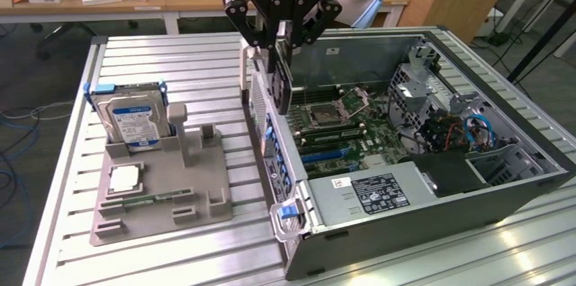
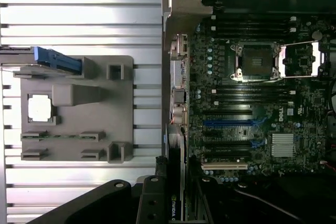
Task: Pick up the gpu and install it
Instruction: 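Pick up the gpu and move the gpu toward the slot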
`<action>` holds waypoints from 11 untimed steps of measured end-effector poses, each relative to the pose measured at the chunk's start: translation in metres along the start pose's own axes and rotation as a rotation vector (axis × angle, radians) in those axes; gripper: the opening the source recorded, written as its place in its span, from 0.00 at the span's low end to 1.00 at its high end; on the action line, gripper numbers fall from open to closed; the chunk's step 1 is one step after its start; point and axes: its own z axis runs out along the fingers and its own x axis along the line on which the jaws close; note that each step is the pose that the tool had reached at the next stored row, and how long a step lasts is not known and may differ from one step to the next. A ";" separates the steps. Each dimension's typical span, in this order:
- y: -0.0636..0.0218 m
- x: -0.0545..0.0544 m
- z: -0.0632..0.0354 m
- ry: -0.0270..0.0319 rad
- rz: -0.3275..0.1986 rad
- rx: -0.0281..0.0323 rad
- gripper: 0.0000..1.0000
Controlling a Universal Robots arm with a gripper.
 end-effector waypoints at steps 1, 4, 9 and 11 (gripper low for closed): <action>0.0000 -0.001 0.0000 0.0000 0.000 0.0000 0.26; 0.0001 -0.005 0.0000 0.0000 0.000 0.0000 0.26; 0.0003 -0.012 0.0000 0.0001 -0.001 0.0001 0.26; 0.0004 -0.015 0.0001 0.0000 -0.001 0.0000 0.26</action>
